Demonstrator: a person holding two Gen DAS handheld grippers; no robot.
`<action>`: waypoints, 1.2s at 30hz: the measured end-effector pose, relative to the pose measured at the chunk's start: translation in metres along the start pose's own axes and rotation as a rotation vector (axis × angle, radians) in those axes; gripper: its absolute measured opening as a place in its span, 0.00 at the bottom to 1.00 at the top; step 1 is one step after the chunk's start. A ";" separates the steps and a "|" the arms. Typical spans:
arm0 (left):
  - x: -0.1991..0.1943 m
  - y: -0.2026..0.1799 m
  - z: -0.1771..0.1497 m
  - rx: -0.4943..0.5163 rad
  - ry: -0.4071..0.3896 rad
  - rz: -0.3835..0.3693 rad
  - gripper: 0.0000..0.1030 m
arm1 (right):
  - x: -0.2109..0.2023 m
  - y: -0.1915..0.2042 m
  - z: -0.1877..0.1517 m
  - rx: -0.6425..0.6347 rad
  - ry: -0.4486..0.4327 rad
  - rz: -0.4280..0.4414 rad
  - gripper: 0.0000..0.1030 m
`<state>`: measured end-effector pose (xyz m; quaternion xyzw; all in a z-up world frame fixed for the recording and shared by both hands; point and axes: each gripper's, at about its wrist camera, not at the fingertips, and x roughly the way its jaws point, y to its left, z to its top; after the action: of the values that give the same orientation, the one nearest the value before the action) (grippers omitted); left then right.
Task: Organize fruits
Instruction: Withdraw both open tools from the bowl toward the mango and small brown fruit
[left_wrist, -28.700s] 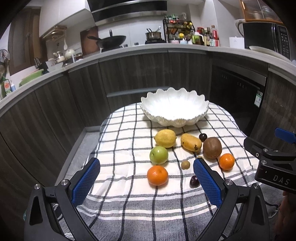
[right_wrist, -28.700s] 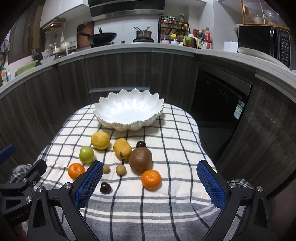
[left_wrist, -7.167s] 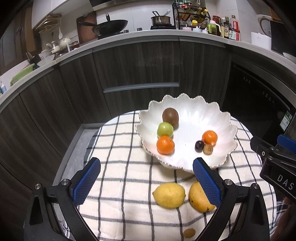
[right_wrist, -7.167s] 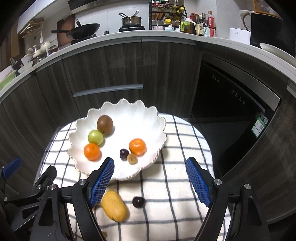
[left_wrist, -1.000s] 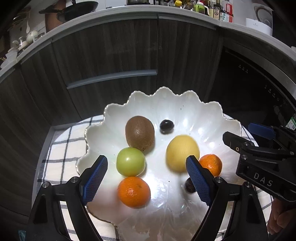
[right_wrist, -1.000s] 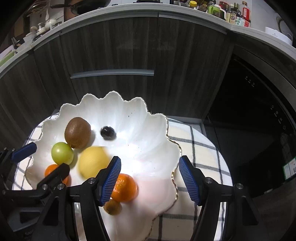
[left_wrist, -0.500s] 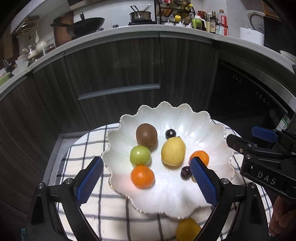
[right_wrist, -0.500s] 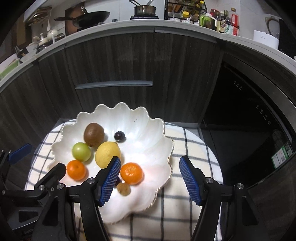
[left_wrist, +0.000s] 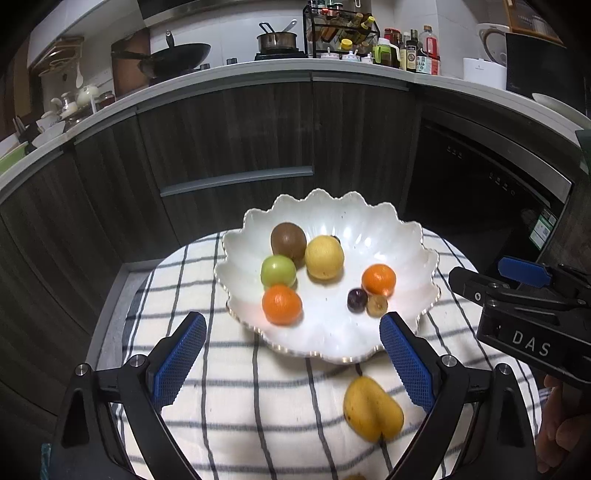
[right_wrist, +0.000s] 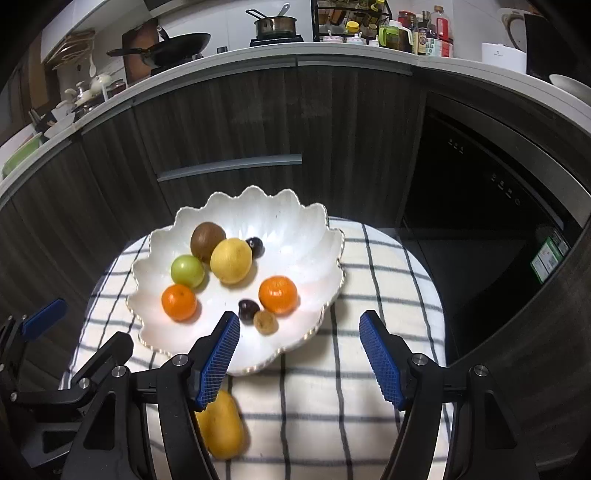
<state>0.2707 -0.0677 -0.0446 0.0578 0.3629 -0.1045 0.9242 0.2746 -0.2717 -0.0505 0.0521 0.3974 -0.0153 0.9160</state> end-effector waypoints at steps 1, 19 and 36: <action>-0.002 0.000 -0.004 -0.001 0.001 -0.001 0.93 | -0.003 0.001 -0.004 -0.004 -0.002 -0.004 0.66; -0.020 -0.016 -0.069 0.034 0.037 -0.035 0.79 | -0.032 -0.003 -0.070 0.004 0.011 -0.050 0.66; -0.010 -0.026 -0.118 0.043 0.099 -0.054 0.72 | -0.022 -0.011 -0.119 0.027 0.091 -0.067 0.66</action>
<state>0.1795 -0.0704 -0.1246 0.0730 0.4072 -0.1340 0.9005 0.1723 -0.2702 -0.1164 0.0516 0.4400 -0.0490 0.8952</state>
